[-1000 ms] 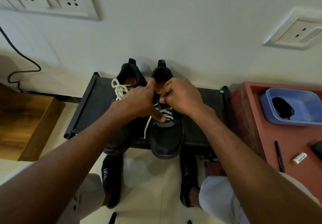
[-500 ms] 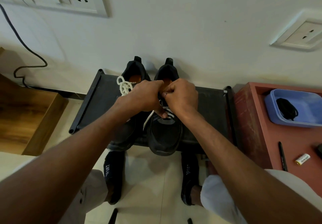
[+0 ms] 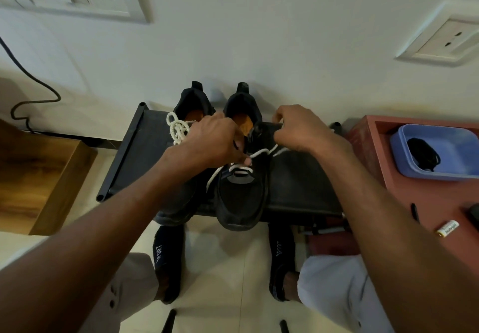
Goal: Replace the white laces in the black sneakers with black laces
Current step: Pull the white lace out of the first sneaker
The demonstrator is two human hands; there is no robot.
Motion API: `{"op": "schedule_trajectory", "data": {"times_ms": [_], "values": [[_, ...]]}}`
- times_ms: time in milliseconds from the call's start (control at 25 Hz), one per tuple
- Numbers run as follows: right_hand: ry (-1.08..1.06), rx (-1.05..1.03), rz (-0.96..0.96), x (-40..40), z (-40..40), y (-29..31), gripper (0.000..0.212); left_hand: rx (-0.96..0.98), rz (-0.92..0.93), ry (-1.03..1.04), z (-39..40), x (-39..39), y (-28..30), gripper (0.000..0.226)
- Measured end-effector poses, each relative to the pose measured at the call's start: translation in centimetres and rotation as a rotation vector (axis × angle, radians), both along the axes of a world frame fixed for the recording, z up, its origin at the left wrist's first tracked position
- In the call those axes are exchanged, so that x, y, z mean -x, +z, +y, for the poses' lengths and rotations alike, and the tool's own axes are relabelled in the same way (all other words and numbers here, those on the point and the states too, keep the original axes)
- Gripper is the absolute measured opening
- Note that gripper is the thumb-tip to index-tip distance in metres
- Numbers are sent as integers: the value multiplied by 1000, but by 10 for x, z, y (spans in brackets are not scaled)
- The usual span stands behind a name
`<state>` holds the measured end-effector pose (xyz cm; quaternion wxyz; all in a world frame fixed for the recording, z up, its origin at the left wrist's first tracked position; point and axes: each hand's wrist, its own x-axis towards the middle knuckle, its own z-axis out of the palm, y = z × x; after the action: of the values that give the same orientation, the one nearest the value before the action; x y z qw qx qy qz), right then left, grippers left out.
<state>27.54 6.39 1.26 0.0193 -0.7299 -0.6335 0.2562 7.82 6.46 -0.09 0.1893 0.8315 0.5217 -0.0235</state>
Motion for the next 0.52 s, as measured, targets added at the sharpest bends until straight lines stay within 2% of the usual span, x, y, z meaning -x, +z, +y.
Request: {"op": "schedule_trajectory", "data": {"times_ms": [120, 160, 280, 360, 440, 520], "values": [[186, 107, 264, 6, -4, 10, 59, 78, -73, 48, -2, -7, -11, 31], [255, 174, 265, 9, -7, 9, 69, 81, -100, 99, -2, -8, -14, 26], [354, 275, 78, 18, -12, -2, 98, 95, -158, 199, -2, -12, -18, 19], [366, 248, 10, 25, -16, -10, 103, 84, -169, 223, -6, -13, -15, 20], [383, 199, -35, 33, -18, -14, 107, 39, -163, 221, -10, -14, -13, 35], [371, 172, -49, 35, -19, -17, 108, 9, -152, 216, -16, -16, -11, 38]]}}
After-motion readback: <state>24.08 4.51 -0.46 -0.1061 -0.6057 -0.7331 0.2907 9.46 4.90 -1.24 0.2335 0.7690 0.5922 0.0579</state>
